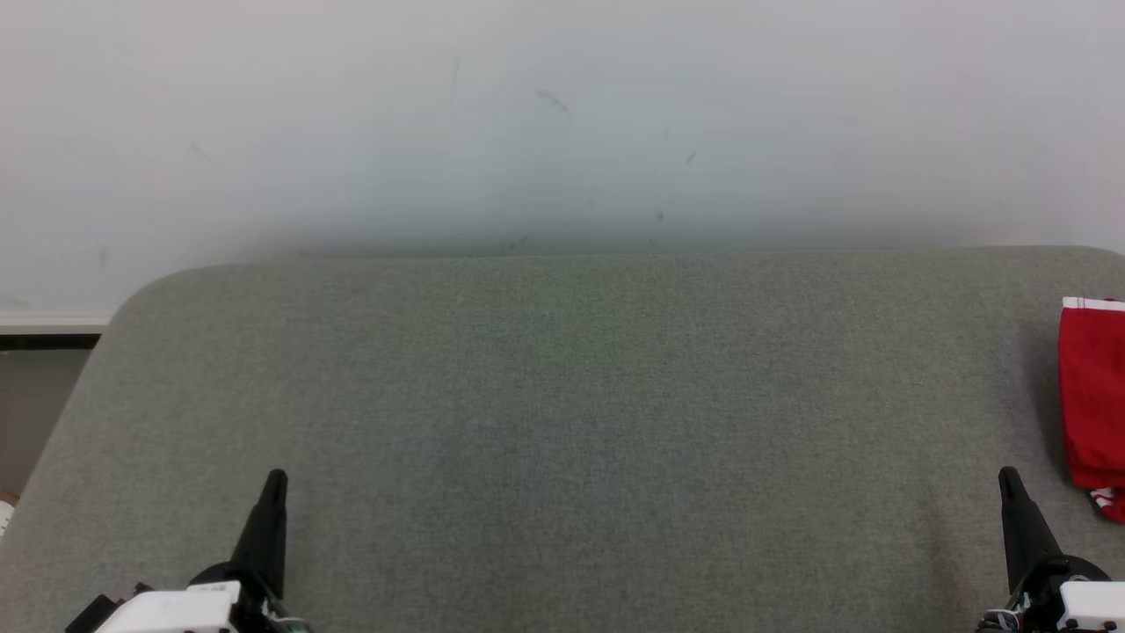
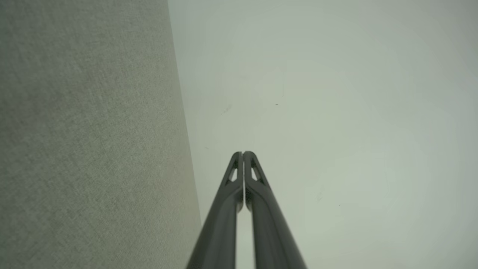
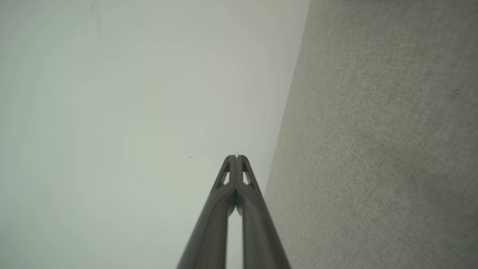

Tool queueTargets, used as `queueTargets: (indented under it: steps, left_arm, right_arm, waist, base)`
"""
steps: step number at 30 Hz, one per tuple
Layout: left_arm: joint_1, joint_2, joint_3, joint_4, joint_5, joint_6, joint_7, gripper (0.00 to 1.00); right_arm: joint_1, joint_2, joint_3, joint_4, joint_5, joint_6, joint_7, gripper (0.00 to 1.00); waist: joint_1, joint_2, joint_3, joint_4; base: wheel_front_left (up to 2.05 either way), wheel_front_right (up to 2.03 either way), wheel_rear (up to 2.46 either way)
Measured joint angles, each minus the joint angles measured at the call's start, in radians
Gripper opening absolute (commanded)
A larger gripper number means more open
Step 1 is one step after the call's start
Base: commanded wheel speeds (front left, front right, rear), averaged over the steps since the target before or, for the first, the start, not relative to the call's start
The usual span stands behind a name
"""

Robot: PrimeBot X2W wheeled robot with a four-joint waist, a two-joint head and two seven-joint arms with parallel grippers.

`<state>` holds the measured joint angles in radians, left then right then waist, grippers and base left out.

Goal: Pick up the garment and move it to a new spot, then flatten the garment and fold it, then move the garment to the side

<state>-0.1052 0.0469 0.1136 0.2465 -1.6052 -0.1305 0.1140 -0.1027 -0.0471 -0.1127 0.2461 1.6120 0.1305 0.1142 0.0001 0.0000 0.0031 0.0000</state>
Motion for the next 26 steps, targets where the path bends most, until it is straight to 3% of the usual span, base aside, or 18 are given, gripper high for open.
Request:
queueTargets:
  steps: [26]
  left_arm:
    - [0.000,0.000,0.000,0.000,0.000,0.000,0.000,0.00]
  right_arm:
    - [0.000,0.000,0.000,0.000,0.000,0.000,0.000,0.00]
  waist:
    - [-0.0001,0.0000,0.000,0.000]
  base:
    - [0.00,0.00,0.00]
